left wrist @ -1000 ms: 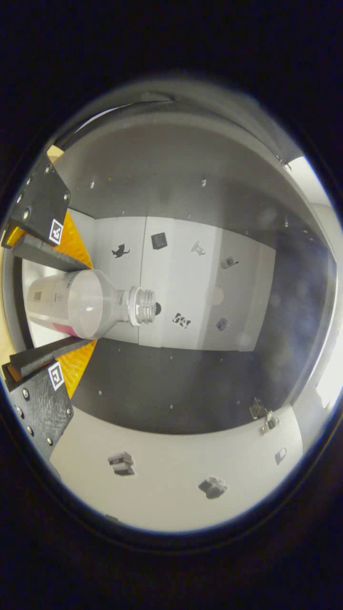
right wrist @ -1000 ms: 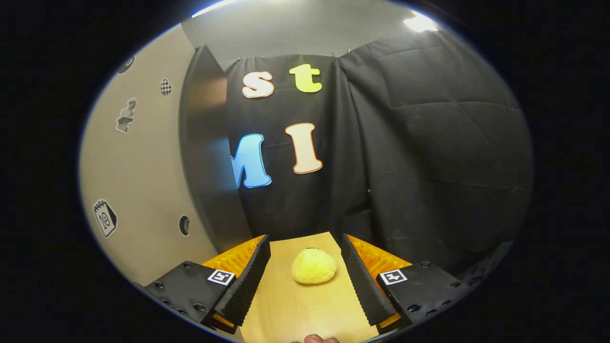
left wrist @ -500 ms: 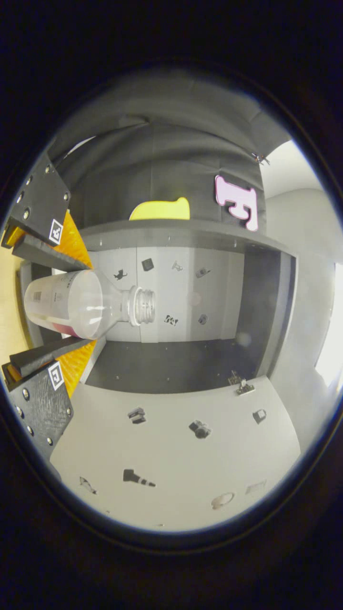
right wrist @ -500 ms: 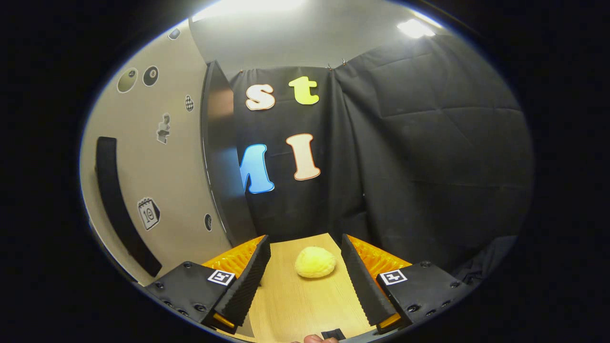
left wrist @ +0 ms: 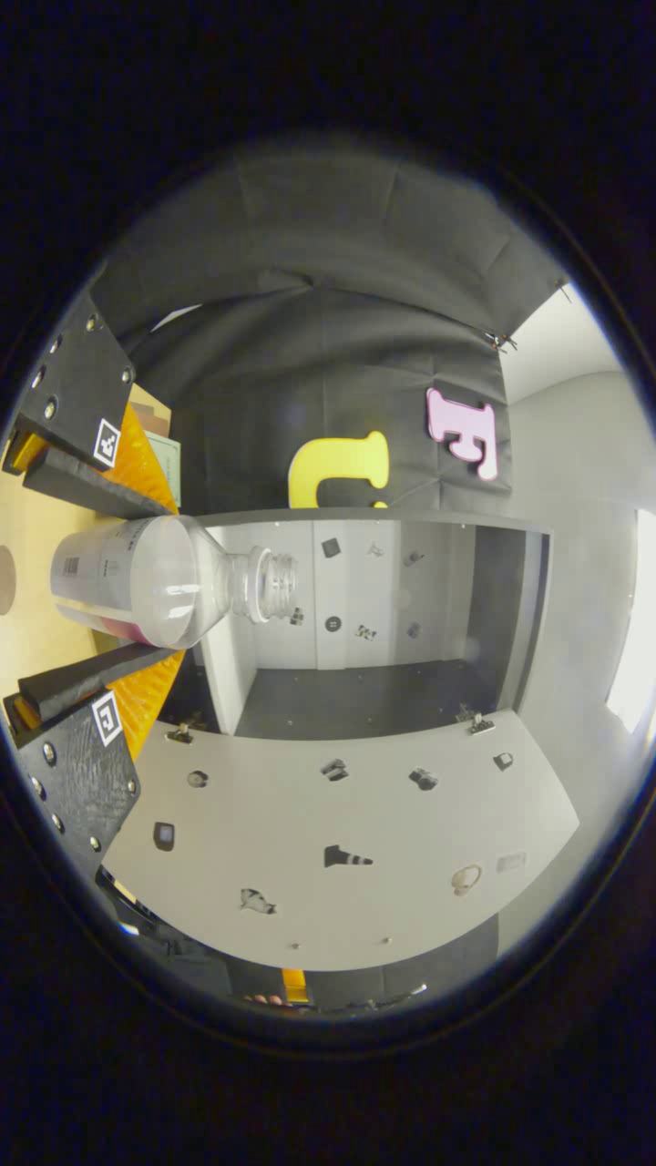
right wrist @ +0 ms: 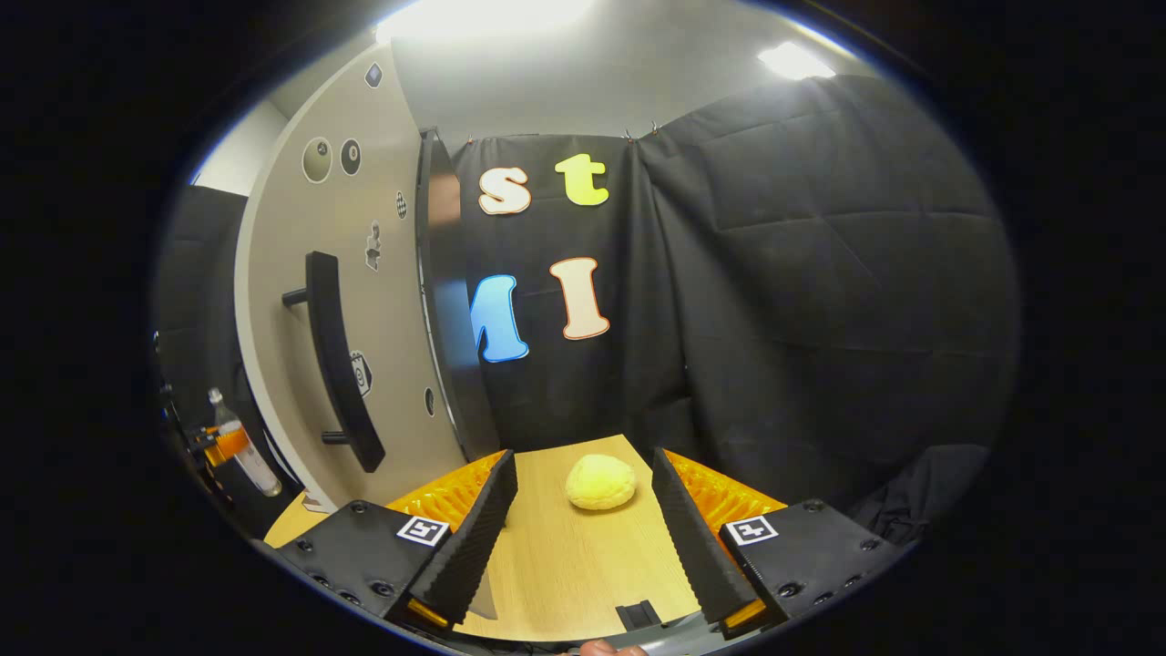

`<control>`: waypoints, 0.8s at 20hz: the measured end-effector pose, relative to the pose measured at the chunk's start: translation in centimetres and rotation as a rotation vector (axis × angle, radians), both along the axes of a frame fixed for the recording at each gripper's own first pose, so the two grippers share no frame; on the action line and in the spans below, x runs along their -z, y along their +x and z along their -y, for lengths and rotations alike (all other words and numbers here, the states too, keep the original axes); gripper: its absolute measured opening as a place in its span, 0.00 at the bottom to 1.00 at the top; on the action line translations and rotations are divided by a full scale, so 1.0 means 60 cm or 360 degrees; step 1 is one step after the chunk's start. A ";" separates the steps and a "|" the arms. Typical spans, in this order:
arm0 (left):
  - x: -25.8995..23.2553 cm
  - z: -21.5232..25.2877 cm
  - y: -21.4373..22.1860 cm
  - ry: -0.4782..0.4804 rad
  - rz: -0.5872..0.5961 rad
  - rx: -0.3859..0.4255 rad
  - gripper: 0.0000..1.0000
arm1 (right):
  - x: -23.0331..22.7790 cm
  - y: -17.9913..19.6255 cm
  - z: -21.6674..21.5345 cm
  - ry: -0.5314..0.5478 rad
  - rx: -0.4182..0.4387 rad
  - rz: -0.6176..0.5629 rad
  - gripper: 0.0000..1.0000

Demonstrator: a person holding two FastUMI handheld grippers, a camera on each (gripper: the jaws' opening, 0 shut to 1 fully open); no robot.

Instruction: Open the cabinet door with the right hand, grasp the bottle in the cabinet with the left hand and place it on the coaster, then close the cabinet door with the right hand.

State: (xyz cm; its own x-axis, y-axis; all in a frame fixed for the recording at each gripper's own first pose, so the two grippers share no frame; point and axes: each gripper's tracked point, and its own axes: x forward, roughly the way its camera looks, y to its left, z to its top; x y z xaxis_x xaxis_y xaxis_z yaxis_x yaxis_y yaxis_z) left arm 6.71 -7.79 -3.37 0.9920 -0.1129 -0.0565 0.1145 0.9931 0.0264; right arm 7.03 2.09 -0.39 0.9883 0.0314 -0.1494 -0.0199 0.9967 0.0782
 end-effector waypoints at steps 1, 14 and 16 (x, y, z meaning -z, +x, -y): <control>0.018 -0.006 -0.011 0.0002 -0.0010 -0.0021 0.74 | -0.001 -0.003 -0.002 0.0006 -0.0010 0.0001 0.92; 0.317 -0.030 -0.029 -0.0072 -0.0174 -0.0347 0.72 | -0.023 0.053 0.011 0.0064 -0.0038 -0.0027 0.94; 0.346 -0.018 -0.034 -0.0045 -0.0165 -0.0330 0.73 | -0.029 0.047 0.021 0.0012 -0.0012 -0.0019 0.94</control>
State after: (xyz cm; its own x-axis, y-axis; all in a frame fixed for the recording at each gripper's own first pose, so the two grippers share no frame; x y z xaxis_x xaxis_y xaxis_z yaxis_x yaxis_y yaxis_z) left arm 4.70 -6.71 -24.12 0.9832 0.0897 -0.1589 -0.0913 0.9958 -0.0032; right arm 9.84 0.82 1.34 0.9862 0.0399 -0.1609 -0.0263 0.9960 0.0858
